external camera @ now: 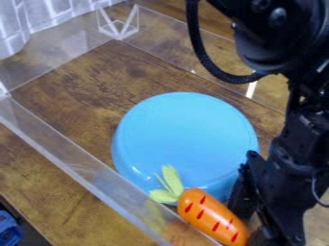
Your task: Move the carrot to the right side
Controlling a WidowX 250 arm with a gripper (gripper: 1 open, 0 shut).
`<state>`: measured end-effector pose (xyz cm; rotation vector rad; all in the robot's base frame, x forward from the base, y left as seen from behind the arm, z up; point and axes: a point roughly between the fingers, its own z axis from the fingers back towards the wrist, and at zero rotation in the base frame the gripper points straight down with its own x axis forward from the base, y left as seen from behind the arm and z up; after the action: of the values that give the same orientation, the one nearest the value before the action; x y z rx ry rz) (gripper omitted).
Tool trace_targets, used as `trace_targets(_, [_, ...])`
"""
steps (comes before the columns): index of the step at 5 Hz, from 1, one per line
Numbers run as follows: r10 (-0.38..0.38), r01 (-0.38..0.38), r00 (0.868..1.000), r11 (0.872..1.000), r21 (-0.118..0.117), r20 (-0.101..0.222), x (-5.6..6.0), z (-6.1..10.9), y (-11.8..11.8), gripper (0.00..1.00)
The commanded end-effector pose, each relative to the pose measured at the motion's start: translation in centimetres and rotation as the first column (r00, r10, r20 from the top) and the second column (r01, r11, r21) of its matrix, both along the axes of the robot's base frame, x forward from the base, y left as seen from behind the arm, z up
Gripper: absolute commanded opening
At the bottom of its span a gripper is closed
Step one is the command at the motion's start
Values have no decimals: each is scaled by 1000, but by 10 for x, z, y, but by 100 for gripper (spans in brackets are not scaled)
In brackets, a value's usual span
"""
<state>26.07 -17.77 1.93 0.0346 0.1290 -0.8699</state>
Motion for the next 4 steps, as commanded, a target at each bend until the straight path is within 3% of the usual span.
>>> trace_targets(1, [-9,9,1000,1000,-5,13,4,5,5,0])
trace_targets(4, [-17,17,1000,1000,10,-7,11,4,9,0])
